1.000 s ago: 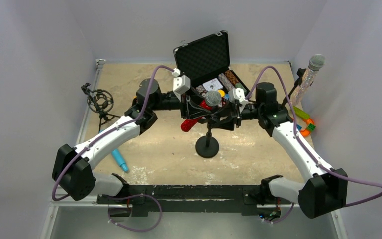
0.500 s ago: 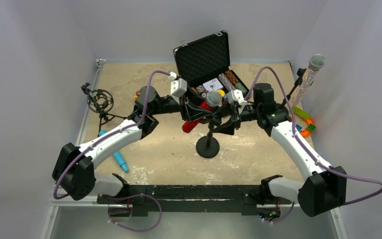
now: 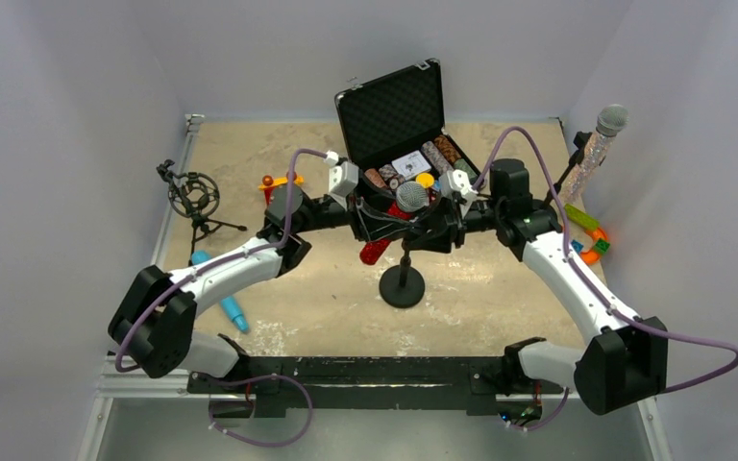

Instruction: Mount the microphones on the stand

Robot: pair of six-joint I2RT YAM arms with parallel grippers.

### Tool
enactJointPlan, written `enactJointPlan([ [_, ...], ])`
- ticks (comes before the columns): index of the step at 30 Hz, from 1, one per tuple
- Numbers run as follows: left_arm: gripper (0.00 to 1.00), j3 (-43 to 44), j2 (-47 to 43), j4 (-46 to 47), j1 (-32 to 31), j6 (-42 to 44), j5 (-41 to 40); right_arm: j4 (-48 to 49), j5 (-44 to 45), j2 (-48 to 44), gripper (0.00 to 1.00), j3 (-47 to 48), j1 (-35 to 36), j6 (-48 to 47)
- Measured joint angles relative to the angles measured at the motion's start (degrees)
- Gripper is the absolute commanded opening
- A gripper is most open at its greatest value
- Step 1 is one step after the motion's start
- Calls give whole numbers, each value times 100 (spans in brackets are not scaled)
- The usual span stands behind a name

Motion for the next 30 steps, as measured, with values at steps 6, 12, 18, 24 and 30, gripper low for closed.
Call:
enactJointPlan([
  [6,0,-160,109,599,-17,-188,-168,157,-46,57,0,0,-22,190],
  [12,0,-203,328,1132,-33,-442,-382,352,-129,151,0,2,-90,404],
  [18,0,-251,514,1622,-96,-625,-623,435,-170,186,19,2,-144,498],
  [24,0,-267,522,1655,-111,-658,-682,400,-162,186,54,20,-149,498],
  [30,0,-275,522,1676,-216,-533,-887,70,-188,188,70,26,13,426],
])
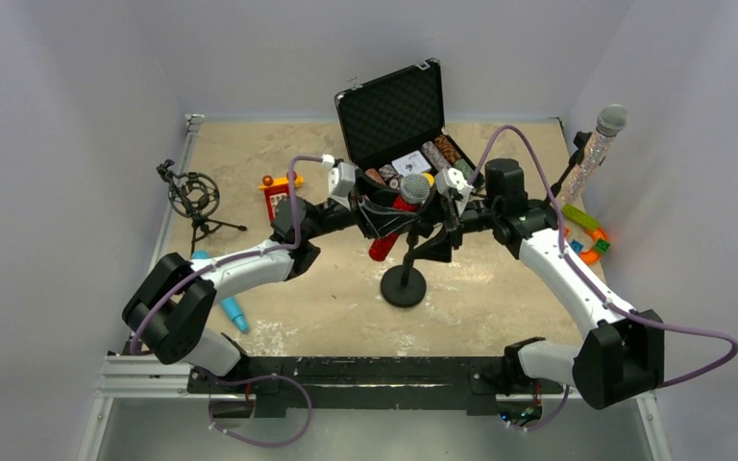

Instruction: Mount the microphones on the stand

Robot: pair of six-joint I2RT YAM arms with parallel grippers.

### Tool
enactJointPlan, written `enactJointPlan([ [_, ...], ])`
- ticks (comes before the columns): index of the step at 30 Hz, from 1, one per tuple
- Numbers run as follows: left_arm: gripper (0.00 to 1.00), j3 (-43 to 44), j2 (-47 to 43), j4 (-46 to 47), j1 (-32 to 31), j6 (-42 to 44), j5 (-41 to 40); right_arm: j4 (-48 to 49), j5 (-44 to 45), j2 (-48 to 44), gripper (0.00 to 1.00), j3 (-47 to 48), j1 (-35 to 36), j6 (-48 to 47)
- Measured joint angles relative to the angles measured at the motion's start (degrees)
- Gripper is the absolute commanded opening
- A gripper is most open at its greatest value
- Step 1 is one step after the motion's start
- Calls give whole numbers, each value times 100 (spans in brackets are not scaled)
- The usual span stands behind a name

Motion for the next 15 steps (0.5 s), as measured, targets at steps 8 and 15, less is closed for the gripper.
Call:
enactJointPlan([
  [8,0,-2,0,-2,-22,72,-42,-127,4,0,67,0,15,-76],
  [15,0,-2,0,0,-24,87,-42,-177,0,0,68,2,-81,-76],
])
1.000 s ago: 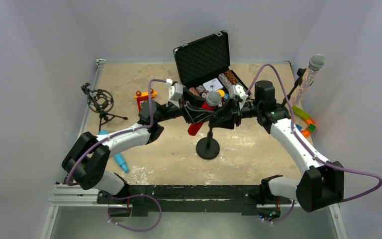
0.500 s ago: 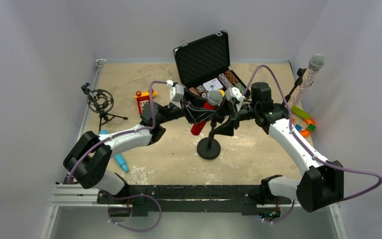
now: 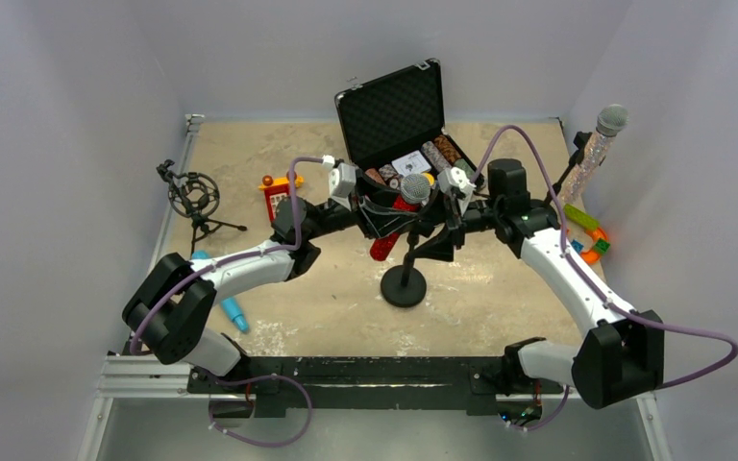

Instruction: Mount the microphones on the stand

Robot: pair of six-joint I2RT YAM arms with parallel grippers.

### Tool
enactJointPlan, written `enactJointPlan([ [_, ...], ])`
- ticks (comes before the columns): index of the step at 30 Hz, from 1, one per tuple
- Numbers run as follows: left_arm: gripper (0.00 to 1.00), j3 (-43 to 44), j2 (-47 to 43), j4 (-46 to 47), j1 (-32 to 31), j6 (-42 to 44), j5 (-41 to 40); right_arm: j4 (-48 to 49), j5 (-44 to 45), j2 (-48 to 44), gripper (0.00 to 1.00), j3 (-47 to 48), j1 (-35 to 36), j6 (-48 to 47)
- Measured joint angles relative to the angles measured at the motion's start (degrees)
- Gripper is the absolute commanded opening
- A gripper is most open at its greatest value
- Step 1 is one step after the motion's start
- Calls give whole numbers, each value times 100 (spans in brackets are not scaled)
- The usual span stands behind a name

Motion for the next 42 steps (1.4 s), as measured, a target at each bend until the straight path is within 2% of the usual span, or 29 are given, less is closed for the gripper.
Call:
enactJointPlan([
  [10,0,0,0,4,0,39,-2,-267,0,-116,65,7,-330,-199],
  [13,0,0,0,4,0,39,0,-339,4,-129,54,7,-330,-247],
  [18,0,0,0,2,-20,33,87,-264,81,-127,15,7,-341,-219],
  [19,0,0,9,17,-15,37,63,-238,103,-127,10,7,-345,-184],
  [21,0,0,13,24,-4,35,39,-177,105,-127,4,7,-339,-168],
  [24,0,0,42,109,0,15,22,-142,83,-127,1,4,-334,-57],
  [29,0,0,92,251,0,-72,28,-50,96,-96,4,4,-306,94],
  [30,0,0,94,264,0,-79,35,-24,94,-83,9,4,-295,116],
  [32,1,0,103,295,0,-114,39,20,83,-57,29,4,-291,149],
  [34,14,0,116,326,0,-138,42,17,74,-52,43,4,-291,146],
  [36,23,-7,122,358,0,-160,42,4,59,-52,53,4,-291,120],
  [42,52,-205,55,568,-11,-173,-79,-114,-26,-52,57,4,-186,-9],
])
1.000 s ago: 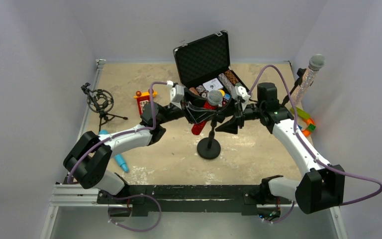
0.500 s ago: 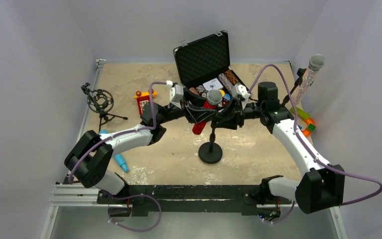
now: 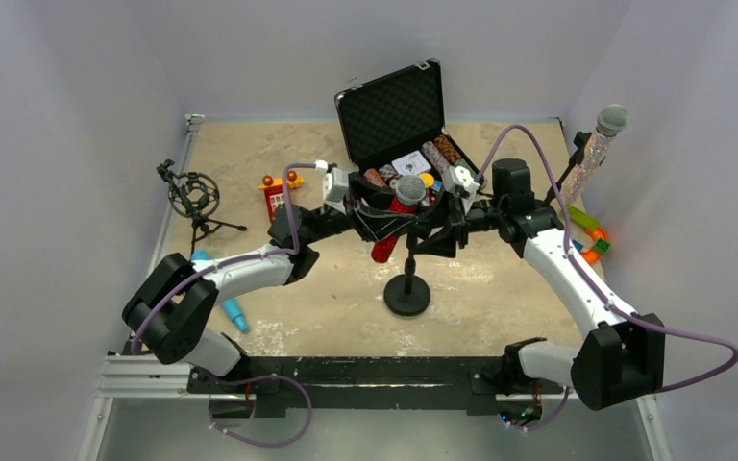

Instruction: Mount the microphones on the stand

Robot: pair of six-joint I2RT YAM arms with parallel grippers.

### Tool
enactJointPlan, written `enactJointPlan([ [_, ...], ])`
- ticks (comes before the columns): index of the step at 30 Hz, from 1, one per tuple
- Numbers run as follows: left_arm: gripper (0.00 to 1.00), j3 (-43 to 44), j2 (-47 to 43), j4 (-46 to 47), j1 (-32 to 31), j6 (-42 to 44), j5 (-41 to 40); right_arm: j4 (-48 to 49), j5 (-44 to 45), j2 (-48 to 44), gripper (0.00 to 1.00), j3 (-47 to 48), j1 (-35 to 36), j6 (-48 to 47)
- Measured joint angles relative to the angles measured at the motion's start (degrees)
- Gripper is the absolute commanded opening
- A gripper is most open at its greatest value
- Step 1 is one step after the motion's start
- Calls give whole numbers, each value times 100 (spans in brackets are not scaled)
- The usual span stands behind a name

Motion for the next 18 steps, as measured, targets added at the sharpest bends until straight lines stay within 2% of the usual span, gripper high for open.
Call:
enactJointPlan([
  [3,62,-129,-146,-35,0,2,-55,-83,-11,0,59,0,2,-109],
  [9,75,-245,-614,-514,2,57,-57,-210,-76,-2,61,0,4,-245],
  [10,82,-245,-699,-592,4,68,-52,-234,-101,-2,61,0,4,-273],
  [11,96,-247,-815,-697,4,87,-50,-247,-122,-2,62,0,2,-289],
  [12,99,-249,-887,-772,7,129,-46,-260,-131,-2,64,0,2,-306],
  [18,99,-415,-1394,-1276,129,367,168,-411,-136,-11,76,0,2,-544],
])
